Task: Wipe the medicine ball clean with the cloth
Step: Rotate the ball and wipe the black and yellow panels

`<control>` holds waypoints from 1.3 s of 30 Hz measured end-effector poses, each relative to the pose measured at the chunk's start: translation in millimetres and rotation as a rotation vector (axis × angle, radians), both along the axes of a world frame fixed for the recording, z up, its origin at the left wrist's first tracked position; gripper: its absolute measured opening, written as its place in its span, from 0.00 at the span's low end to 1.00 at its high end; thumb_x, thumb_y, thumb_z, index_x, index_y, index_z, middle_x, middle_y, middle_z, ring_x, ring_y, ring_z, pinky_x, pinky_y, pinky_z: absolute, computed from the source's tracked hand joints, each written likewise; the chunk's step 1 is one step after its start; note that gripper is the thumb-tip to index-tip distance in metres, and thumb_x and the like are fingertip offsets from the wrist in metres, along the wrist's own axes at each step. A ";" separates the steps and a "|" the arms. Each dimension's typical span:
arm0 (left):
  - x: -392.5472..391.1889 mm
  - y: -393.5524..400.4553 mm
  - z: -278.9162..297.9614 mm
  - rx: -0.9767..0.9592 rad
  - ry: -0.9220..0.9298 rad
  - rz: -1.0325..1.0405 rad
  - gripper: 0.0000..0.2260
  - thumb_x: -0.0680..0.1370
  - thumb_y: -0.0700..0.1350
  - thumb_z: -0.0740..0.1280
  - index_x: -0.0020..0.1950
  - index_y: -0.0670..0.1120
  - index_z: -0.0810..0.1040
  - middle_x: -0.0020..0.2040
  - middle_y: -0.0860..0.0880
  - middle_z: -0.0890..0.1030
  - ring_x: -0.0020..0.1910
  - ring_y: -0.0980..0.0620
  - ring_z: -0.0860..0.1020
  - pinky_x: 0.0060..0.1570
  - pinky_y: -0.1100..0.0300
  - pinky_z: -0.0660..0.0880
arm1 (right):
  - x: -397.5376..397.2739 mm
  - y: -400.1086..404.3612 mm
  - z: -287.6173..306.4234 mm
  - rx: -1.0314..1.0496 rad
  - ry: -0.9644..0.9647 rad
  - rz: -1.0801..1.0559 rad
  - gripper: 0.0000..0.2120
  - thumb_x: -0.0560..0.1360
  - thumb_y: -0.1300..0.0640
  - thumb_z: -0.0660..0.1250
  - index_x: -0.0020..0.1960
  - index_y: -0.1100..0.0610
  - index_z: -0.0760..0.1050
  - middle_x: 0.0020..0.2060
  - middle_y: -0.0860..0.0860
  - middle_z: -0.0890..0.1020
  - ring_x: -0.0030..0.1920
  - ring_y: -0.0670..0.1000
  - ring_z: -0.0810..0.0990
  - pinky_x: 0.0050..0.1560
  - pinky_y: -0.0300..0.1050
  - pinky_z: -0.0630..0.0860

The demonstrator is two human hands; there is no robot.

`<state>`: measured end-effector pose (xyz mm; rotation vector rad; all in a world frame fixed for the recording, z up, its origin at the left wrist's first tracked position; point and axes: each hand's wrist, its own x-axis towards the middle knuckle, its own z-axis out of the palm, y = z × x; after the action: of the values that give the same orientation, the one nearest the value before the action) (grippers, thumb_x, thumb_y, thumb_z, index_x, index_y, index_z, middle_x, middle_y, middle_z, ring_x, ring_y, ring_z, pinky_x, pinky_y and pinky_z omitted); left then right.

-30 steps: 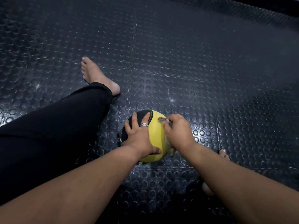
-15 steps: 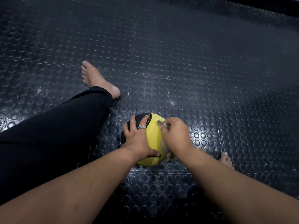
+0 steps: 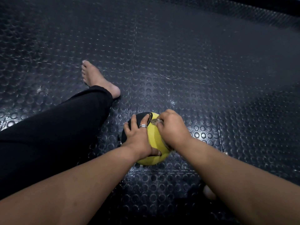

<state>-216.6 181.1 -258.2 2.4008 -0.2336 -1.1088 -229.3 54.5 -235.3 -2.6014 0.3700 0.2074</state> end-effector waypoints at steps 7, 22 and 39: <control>2.2 2.6 -1.9 -0.026 0.026 0.023 0.60 0.62 0.52 0.82 0.77 0.63 0.39 0.77 0.52 0.32 0.76 0.41 0.34 0.74 0.38 0.54 | -17.0 13.4 7.0 0.011 -0.041 0.115 0.06 0.74 0.61 0.65 0.44 0.62 0.79 0.41 0.52 0.74 0.45 0.54 0.74 0.44 0.42 0.68; -6.3 -1.7 -0.1 0.016 -0.005 -0.039 0.61 0.62 0.54 0.82 0.77 0.63 0.37 0.76 0.52 0.30 0.76 0.42 0.32 0.72 0.34 0.56 | 6.1 2.2 -3.4 -0.020 -0.003 -0.009 0.08 0.76 0.59 0.63 0.47 0.62 0.78 0.45 0.54 0.76 0.48 0.55 0.75 0.45 0.43 0.67; 0.3 -5.3 -0.9 0.006 -0.016 -0.070 0.61 0.62 0.54 0.82 0.77 0.62 0.38 0.77 0.51 0.32 0.76 0.40 0.33 0.71 0.32 0.56 | 3.7 -0.7 -14.4 0.124 0.058 -0.263 0.08 0.76 0.57 0.64 0.50 0.60 0.77 0.45 0.55 0.79 0.41 0.50 0.71 0.40 0.37 0.62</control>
<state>-216.3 175.8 -259.1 2.4241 -0.3223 -1.1222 -225.7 53.8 -249.7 -2.4000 0.6910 0.2071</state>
